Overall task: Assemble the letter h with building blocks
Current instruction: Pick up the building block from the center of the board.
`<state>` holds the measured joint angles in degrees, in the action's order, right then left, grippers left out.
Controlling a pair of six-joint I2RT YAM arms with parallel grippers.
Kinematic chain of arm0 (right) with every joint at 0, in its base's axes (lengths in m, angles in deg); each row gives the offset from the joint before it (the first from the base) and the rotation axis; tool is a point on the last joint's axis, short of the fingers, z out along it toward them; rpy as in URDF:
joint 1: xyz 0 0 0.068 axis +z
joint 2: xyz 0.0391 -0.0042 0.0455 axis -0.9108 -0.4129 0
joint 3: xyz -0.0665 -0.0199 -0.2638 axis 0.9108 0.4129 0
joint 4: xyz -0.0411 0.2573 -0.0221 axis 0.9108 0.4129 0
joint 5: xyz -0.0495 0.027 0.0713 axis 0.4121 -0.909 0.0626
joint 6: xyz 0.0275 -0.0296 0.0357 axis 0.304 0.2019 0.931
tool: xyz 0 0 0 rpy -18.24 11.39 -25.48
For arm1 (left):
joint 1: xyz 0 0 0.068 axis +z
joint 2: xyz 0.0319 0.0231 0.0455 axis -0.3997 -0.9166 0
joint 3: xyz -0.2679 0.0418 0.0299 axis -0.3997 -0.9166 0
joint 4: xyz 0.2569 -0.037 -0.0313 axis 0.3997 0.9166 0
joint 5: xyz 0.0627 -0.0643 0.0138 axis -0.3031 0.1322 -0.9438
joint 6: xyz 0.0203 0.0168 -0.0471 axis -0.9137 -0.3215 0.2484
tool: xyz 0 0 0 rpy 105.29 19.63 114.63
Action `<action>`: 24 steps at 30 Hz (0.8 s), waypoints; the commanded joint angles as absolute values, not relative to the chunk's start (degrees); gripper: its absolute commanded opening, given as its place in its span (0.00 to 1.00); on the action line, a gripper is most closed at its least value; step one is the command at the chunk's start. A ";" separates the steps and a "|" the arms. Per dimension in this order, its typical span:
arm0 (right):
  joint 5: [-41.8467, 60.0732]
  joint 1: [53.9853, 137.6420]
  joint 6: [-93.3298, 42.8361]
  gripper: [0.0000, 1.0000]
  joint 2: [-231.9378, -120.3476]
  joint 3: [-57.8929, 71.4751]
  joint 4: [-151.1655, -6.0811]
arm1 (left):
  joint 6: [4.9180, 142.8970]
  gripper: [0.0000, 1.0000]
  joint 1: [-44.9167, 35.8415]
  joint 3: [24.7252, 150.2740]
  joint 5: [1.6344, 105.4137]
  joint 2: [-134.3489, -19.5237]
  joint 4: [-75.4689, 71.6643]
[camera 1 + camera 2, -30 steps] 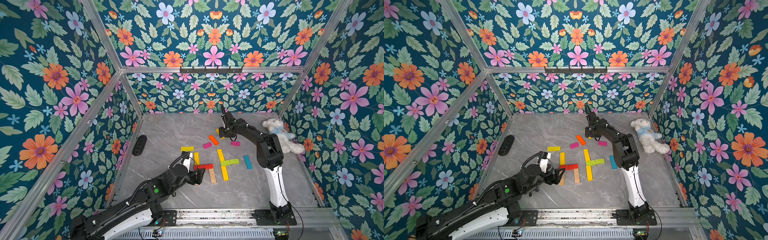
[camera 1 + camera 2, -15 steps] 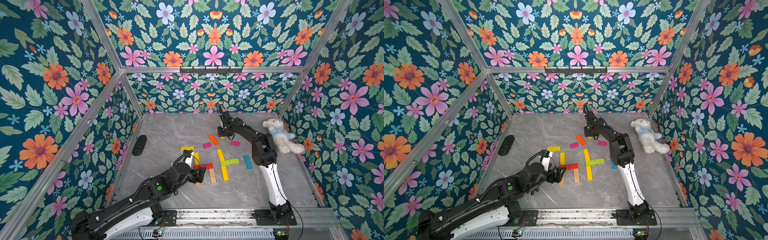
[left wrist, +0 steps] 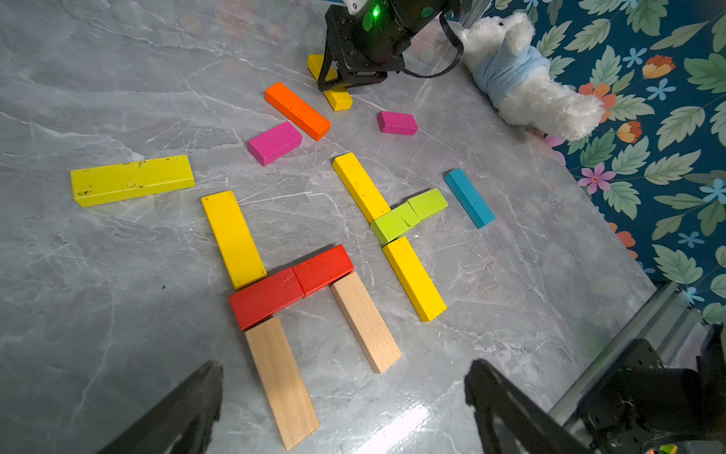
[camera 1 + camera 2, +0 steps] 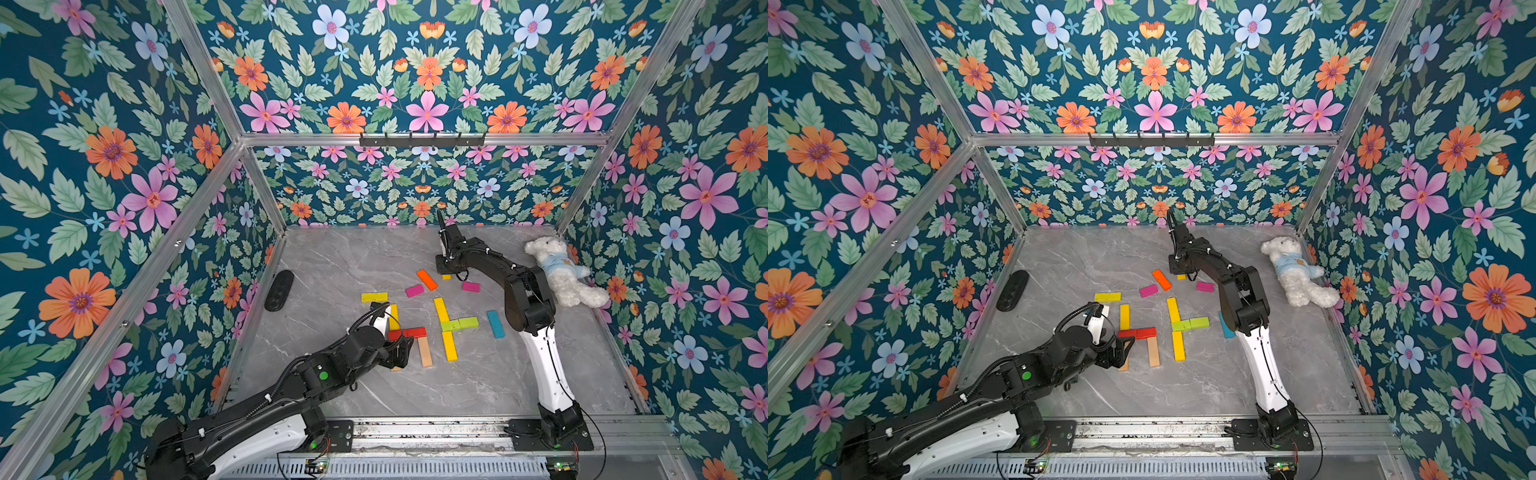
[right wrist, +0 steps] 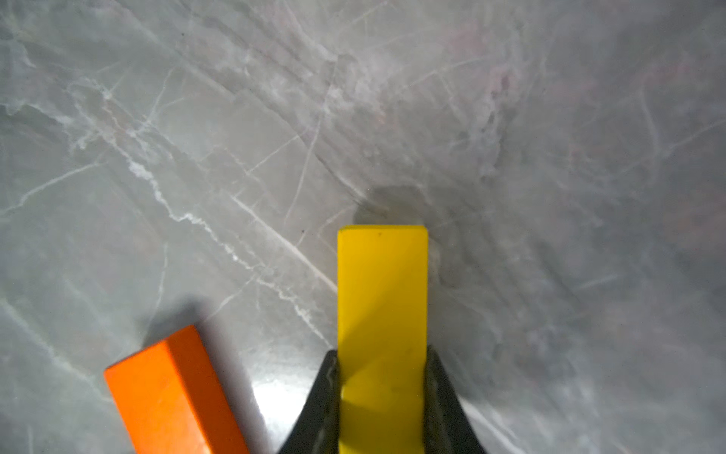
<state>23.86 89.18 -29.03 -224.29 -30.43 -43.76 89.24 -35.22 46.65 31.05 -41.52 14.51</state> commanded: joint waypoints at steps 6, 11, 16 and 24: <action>23.49 89.62 -24.62 0.14 -208.35 -19.13 -49.23 | 85.89 0.99 -35.62 49.35 37.97 -48.35 9.52; 24.00 90.97 -18.67 0.14 -194.30 -4.02 -48.19 | 85.52 0.99 -36.14 49.57 41.54 -53.06 5.82; 26.23 95.47 -14.79 0.14 -176.34 13.45 -47.08 | 85.14 0.99 -36.50 49.55 44.52 -56.83 2.50; 25.67 104.66 -5.13 0.16 -157.28 34.32 -39.39 | 85.60 0.99 -36.68 48.37 43.63 -55.94 1.84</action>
